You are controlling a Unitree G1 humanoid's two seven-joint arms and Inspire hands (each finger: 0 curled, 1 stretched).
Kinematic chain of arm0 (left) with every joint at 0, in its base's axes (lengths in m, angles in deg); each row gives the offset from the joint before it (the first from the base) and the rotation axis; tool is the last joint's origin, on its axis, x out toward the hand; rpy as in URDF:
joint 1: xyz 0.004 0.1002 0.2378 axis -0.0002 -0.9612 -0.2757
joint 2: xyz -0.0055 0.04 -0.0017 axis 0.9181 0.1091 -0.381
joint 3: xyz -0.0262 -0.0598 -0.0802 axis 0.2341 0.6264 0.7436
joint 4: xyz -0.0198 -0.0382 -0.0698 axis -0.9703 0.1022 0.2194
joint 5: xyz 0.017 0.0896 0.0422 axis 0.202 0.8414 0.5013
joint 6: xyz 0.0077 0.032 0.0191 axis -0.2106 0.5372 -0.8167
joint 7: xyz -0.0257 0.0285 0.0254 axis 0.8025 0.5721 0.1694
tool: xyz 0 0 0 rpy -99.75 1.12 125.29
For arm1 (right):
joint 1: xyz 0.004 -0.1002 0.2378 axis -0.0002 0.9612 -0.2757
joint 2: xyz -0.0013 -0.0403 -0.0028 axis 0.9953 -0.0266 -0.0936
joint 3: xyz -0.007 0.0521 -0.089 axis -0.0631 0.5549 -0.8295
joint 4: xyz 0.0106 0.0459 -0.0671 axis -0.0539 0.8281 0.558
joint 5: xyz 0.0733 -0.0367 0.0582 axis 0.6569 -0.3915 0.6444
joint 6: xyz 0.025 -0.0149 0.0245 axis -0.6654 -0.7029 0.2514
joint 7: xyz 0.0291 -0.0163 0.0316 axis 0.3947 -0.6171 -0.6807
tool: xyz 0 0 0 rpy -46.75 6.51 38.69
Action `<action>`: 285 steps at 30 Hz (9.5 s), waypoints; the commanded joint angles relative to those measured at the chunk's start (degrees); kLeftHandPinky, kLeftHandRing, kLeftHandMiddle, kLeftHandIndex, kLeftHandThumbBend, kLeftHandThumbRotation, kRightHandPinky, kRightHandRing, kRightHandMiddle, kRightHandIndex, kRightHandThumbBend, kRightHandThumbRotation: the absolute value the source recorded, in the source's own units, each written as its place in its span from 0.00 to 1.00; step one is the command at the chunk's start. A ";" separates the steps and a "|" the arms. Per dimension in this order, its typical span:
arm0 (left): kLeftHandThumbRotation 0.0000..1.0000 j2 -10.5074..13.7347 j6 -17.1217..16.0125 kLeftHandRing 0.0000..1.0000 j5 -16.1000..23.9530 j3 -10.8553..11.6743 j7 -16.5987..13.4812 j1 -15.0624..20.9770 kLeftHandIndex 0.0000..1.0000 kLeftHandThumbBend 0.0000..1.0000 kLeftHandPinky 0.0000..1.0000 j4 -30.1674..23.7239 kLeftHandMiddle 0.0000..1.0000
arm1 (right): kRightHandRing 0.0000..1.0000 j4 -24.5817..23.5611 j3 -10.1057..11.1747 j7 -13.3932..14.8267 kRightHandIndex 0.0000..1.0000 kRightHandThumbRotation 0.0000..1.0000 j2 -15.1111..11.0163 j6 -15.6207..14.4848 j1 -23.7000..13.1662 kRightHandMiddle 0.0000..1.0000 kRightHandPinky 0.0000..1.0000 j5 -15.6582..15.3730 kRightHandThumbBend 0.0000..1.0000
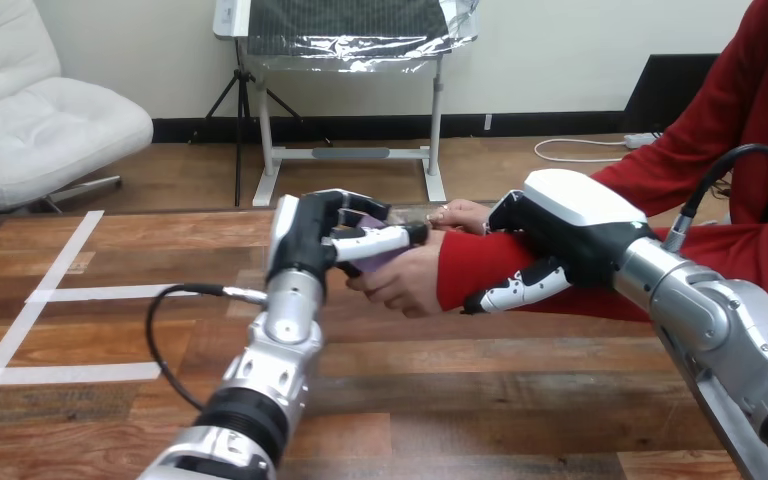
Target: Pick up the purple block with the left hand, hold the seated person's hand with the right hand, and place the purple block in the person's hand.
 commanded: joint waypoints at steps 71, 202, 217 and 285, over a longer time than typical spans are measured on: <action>0.60 -0.31 -4.21 0.79 -3.79 0.30 8.19 4.52 0.81 0.62 0.61 -2.26 0.83 | 0.28 -4.29 1.68 -0.69 0.35 0.43 1.49 1.11 -0.82 0.34 0.24 3.07 0.74; 0.55 7.49 2.30 0.86 -9.46 6.27 13.87 -31.71 0.77 0.43 0.88 -49.84 0.86 | 0.91 -21.67 6.88 -38.24 0.97 0.99 -7.68 -17.92 4.55 0.93 0.83 16.20 1.00; 0.46 6.62 0.63 0.84 -10.37 6.33 12.98 -34.19 0.73 0.39 0.83 -52.86 0.83 | 0.90 -28.22 10.28 -32.56 0.98 1.00 -7.19 -19.96 9.20 0.92 0.81 16.27 1.00; 0.38 4.93 -11.79 0.64 -9.89 4.85 15.16 -43.68 0.60 0.31 0.52 -62.92 0.64 | 0.89 -39.89 19.66 -6.56 0.89 1.00 14.09 4.17 35.05 0.90 0.85 34.65 0.92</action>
